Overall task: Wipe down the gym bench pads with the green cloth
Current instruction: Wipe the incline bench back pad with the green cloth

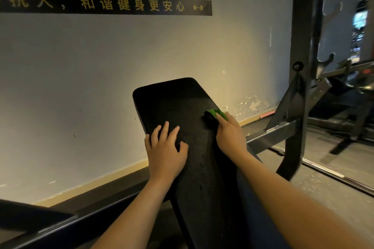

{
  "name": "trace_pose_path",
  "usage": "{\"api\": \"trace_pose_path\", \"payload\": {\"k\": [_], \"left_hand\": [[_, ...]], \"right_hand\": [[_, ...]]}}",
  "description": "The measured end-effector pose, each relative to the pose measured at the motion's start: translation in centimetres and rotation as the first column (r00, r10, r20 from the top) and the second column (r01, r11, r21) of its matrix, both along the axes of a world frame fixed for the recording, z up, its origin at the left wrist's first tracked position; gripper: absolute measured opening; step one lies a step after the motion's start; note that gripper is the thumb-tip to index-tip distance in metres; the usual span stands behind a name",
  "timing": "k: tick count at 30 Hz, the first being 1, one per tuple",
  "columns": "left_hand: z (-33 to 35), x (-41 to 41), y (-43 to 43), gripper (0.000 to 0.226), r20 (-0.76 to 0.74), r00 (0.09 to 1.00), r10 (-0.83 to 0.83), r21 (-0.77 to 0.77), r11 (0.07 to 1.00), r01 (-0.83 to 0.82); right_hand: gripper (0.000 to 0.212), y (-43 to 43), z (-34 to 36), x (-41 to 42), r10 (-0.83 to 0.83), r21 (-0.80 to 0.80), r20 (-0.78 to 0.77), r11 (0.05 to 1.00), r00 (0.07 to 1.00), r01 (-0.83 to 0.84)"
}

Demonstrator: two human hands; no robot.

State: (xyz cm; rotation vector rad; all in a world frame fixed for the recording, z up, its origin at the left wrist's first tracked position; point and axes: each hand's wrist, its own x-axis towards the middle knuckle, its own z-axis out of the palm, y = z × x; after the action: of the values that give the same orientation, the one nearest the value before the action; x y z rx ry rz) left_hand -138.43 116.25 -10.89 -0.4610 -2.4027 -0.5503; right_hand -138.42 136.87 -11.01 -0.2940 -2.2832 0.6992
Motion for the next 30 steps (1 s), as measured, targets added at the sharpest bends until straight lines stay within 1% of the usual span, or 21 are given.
{"api": "trace_pose_path", "payload": {"k": [3,5,6,8,10,12,14,15,17,18,20,23,26,30], "left_hand": [[-0.6,0.5,-0.1,0.061,0.005,1.0,-0.01,0.016,1.0,0.009],[-0.9,0.5,-0.1,0.059,0.002,1.0,-0.008,0.027,1.0,0.008],[-0.9,0.4,-0.1,0.056,-0.001,1.0,-0.005,0.024,1.0,0.005],[-0.9,0.4,0.0,0.054,-0.008,1.0,-0.002,0.024,1.0,0.002],[-0.9,0.5,-0.1,0.054,-0.013,1.0,-0.014,0.024,1.0,0.014],[-0.9,0.5,-0.3,0.058,-0.014,0.999,-0.03,0.034,0.999,0.03],[-0.8,0.5,-0.3,0.061,-0.01,0.999,-0.041,0.041,0.998,0.041],[-0.8,0.5,-0.4,0.062,-0.011,0.999,-0.042,0.035,0.998,0.043],[-0.8,0.6,-0.3,0.061,-0.016,0.999,-0.042,0.007,0.999,0.042],[-0.8,0.6,-0.3,0.061,-0.019,0.999,-0.041,-0.006,0.999,0.041],[-0.8,0.6,-0.3,0.061,-0.018,0.999,-0.04,-0.015,0.999,0.039],[-0.9,0.6,-0.2,0.061,-0.015,1.0,-0.027,-0.028,0.999,0.027],[-1.0,0.7,0.0,0.06,-0.023,1.0,-0.017,-0.037,0.999,0.016],[-1.0,0.7,0.0,0.059,-0.03,1.0,-0.01,-0.02,1.0,0.009]], "right_hand": [[0.049,0.0,-0.2,0.8,-0.089,-0.081,0.063,0.992,0.994,0.094],[0.052,-1.1,0.0,0.9,-0.121,-0.07,0.071,0.99,0.99,0.126],[0.052,-1.8,0.1,0.8,-0.113,-0.057,0.054,0.992,0.992,0.116],[0.05,-3.6,0.3,0.7,-0.046,-0.014,0.023,0.999,0.999,0.046],[0.046,-5.6,0.2,1.0,0.069,0.037,-0.014,0.997,0.998,-0.068],[0.042,-6.7,-0.1,1.3,0.2,0.101,-0.055,0.976,0.978,-0.194],[0.041,-5.9,-0.4,1.5,0.279,0.145,-0.041,0.952,0.96,-0.27],[0.041,-5.1,-0.4,1.5,0.279,0.18,-0.023,0.946,0.96,-0.271],[0.042,-3.3,-0.6,1.6,0.218,0.245,-0.002,0.946,0.976,-0.211],[0.043,-2.4,-0.7,1.7,0.168,0.233,-0.002,0.959,0.986,-0.163],[0.045,-0.6,-0.9,2.1,0.073,0.151,-0.005,0.986,0.997,-0.071],[0.048,1.2,-1.6,2.2,-0.022,0.029,0.03,0.999,0.999,0.021],[0.05,0.5,-1.5,2.2,-0.061,-0.103,0.028,0.993,0.998,0.064],[0.05,-2.4,-0.6,2.5,-0.071,-0.092,0.001,0.993,0.998,0.07]]}}
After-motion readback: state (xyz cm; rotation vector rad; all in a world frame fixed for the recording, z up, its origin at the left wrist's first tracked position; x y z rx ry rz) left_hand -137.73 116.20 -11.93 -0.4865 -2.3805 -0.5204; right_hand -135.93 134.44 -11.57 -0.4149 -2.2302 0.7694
